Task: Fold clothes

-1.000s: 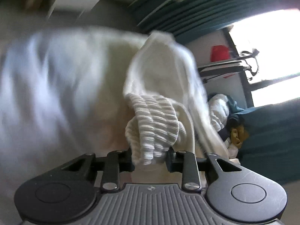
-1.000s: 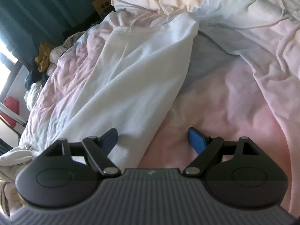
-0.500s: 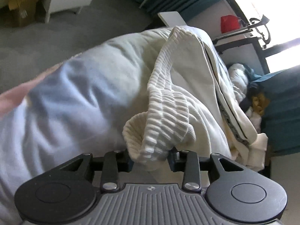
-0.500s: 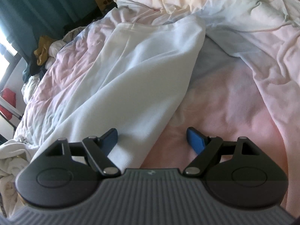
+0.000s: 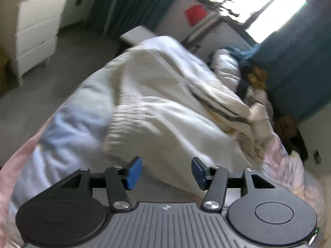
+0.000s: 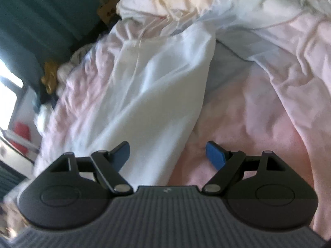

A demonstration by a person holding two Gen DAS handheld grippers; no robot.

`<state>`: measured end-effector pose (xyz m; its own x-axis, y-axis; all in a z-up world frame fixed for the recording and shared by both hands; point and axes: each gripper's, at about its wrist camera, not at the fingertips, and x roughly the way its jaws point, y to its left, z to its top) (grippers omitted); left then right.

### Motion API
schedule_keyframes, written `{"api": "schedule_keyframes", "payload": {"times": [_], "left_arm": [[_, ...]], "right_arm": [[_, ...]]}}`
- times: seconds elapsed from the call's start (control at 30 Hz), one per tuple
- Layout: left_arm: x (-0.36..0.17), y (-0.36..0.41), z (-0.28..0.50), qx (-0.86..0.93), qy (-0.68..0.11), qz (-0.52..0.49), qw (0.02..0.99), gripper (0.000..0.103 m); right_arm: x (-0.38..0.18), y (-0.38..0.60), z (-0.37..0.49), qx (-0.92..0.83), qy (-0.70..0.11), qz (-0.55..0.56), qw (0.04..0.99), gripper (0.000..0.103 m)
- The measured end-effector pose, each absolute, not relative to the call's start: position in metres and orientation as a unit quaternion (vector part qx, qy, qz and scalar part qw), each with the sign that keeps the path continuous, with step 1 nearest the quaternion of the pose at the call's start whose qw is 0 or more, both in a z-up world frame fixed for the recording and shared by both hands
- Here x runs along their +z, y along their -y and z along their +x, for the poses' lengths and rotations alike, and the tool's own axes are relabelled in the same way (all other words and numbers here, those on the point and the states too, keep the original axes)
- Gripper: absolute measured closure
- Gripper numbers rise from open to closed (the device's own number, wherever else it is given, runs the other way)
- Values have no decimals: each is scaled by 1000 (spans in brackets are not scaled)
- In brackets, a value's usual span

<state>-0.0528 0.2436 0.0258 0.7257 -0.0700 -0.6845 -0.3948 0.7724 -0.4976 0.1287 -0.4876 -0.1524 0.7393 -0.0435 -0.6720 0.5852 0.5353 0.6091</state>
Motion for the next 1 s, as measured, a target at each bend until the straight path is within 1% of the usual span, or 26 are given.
{"api": "schedule_keyframes", "payload": {"times": [0.13, 0.3, 0.37, 0.5, 0.53, 0.63, 0.7, 0.77, 0.83, 0.87, 0.9, 0.93, 1.0], "left_arm": [[38, -200, -27, 60, -346, -282, 893, 44], [18, -145, 29, 8, -361, -265, 894, 44], [5, -125, 51, -7, -373, -256, 892, 44], [-32, -95, 87, -30, -390, -258, 883, 44], [-41, -89, 94, -34, -395, -258, 881, 44], [-62, -76, 110, -45, -409, -235, 881, 44], [-69, -70, 112, -46, -407, -216, 886, 44], [-73, -66, 114, -43, -405, -202, 891, 44], [-74, -60, 114, -42, -403, -190, 894, 43], [-74, -58, 114, -42, -402, -183, 896, 43], [-75, -55, 114, -43, -400, -175, 898, 43], [-75, -52, 113, -45, -399, -167, 901, 42], [-75, -47, 112, -51, -397, -157, 903, 41]], "right_arm": [[-144, 515, 117, -202, -264, 498, 801, 19], [-151, 558, 129, -225, -248, 556, 761, 19], [-157, 577, 144, -233, -252, 542, 767, 19], [-176, 600, 166, -245, -249, 471, 810, 20], [-183, 604, 170, -241, -246, 466, 815, 22], [-193, 607, 180, -212, -225, 467, 828, 23], [-193, 606, 187, -181, -204, 465, 842, 34], [-192, 603, 196, -165, -197, 460, 850, 36], [-192, 600, 202, -171, -208, 444, 854, 46], [-193, 598, 204, -175, -215, 436, 856, 60], [-193, 596, 207, -180, -221, 428, 858, 75], [-192, 594, 208, -186, -225, 417, 860, 83], [-187, 594, 207, -195, -219, 408, 865, 91]]}}
